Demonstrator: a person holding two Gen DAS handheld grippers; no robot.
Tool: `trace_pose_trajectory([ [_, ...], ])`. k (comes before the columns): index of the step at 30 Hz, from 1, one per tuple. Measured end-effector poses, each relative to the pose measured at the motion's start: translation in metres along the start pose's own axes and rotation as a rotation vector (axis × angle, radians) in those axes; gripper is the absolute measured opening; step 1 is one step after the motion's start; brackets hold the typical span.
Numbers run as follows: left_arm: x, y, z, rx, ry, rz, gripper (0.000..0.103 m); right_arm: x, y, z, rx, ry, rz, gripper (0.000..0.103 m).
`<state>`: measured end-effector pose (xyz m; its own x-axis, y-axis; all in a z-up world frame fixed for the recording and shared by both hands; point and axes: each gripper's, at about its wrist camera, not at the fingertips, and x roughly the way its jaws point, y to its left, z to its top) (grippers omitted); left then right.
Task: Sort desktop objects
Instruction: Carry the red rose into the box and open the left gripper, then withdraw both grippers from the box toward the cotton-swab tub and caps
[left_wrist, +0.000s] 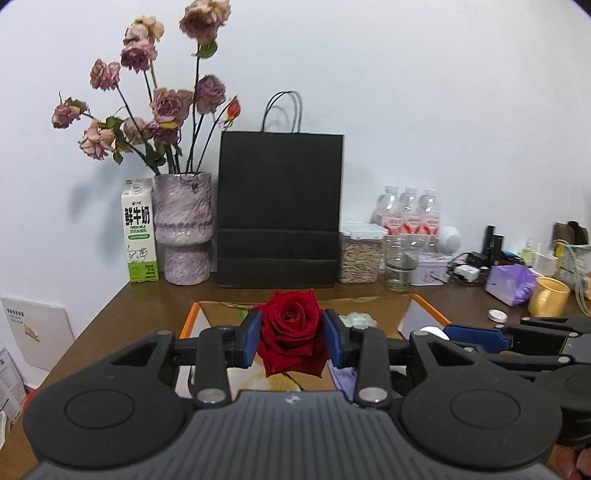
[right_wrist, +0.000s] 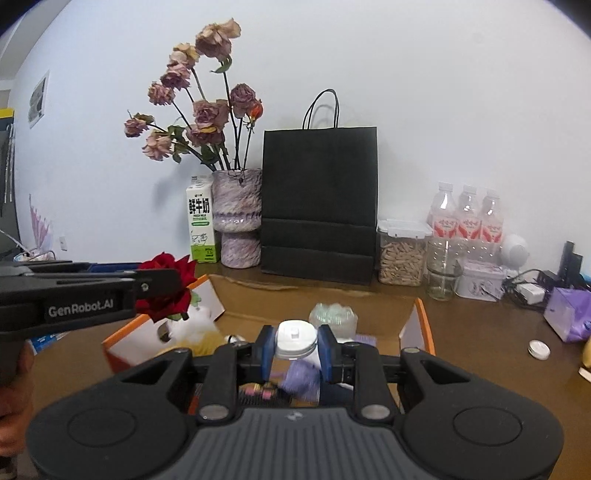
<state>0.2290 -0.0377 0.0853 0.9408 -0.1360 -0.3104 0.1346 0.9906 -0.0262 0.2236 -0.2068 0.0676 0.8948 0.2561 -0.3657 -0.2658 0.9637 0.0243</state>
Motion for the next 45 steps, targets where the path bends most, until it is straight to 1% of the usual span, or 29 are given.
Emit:
trace_pose_trajectory([
  [5, 0.037, 0.005, -0.003, -0.064, 0.022, 0.027, 0.037, 0.042, -0.004, 0.008, -0.003, 0.015, 0.008, 0.024],
  [8, 0.054, 0.005, -0.013, -0.040, 0.057, 0.040, 0.037, 0.061, -0.013, 0.001, 0.031, 0.032, 0.028, 0.024],
  [10, 0.061, 0.005, -0.018, -0.024, 0.076, 0.056, 0.037, 0.068, -0.016, -0.007, 0.034, 0.061, 0.034, 0.024],
  [13, 0.068, 0.006, -0.024, -0.013, 0.094, 0.061, 0.037, 0.076, -0.021, -0.015, 0.048, 0.090, 0.040, 0.024],
  [18, 0.068, 0.003, -0.028, 0.001, 0.098, 0.063, 0.037, 0.076, -0.017, -0.020, 0.032, 0.087, 0.032, 0.024],
  [19, 0.067, 0.003, -0.029, 0.003, 0.094, 0.064, 0.039, 0.074, -0.017, -0.020, 0.029, 0.084, 0.031, 0.024],
  [21, 0.065, 0.002, -0.029, 0.005, 0.081, 0.071, 0.049, 0.072, -0.015, -0.020, 0.025, 0.074, 0.020, 0.027],
  [22, 0.064, 0.002, -0.029, 0.003, 0.074, 0.076, 0.066, 0.071, -0.015, -0.020, 0.022, 0.070, 0.012, 0.026],
  [23, 0.062, 0.002, -0.028, 0.000, 0.065, 0.085, 0.083, 0.070, -0.015, -0.020, 0.018, 0.064, 0.001, 0.029],
  [24, 0.059, 0.002, -0.028, -0.001, 0.048, 0.095, 0.089, 0.069, -0.014, -0.019, 0.017, 0.060, -0.004, 0.039],
  [25, 0.056, 0.002, -0.027, 0.000, 0.029, 0.104, 0.096, 0.067, -0.014, -0.019, 0.015, 0.055, -0.008, 0.045],
  [26, 0.053, 0.002, -0.026, 0.001, 0.015, 0.106, 0.103, 0.066, -0.014, -0.019, 0.013, 0.047, -0.011, 0.059],
  [27, 0.049, 0.003, -0.025, 0.000, -0.002, 0.103, 0.103, 0.064, -0.013, -0.018, 0.010, 0.037, -0.017, 0.073],
  [28, 0.046, 0.003, -0.024, -0.004, -0.019, 0.102, 0.103, 0.061, -0.012, -0.018, 0.005, 0.025, -0.024, 0.080],
  [29, 0.044, 0.003, -0.024, -0.007, -0.026, 0.102, 0.103, 0.058, -0.012, -0.017, -0.001, 0.012, -0.030, 0.089],
  [30, 0.043, 0.004, -0.023, -0.010, -0.028, 0.100, 0.103, 0.055, -0.011, -0.016, -0.004, -0.004, -0.036, 0.095],
  [31, 0.042, 0.004, -0.022, -0.013, -0.027, 0.098, 0.103, 0.053, -0.011, -0.015, -0.006, -0.017, -0.041, 0.097],
  [32, 0.042, 0.004, -0.021, -0.016, -0.022, 0.099, 0.103, 0.050, -0.011, -0.014, -0.006, -0.028, -0.045, 0.103],
  [45, 0.040, 0.006, -0.021, -0.034, -0.009, 0.105, 0.103, 0.043, -0.007, -0.012, -0.026, -0.026, -0.059, 0.103],
])
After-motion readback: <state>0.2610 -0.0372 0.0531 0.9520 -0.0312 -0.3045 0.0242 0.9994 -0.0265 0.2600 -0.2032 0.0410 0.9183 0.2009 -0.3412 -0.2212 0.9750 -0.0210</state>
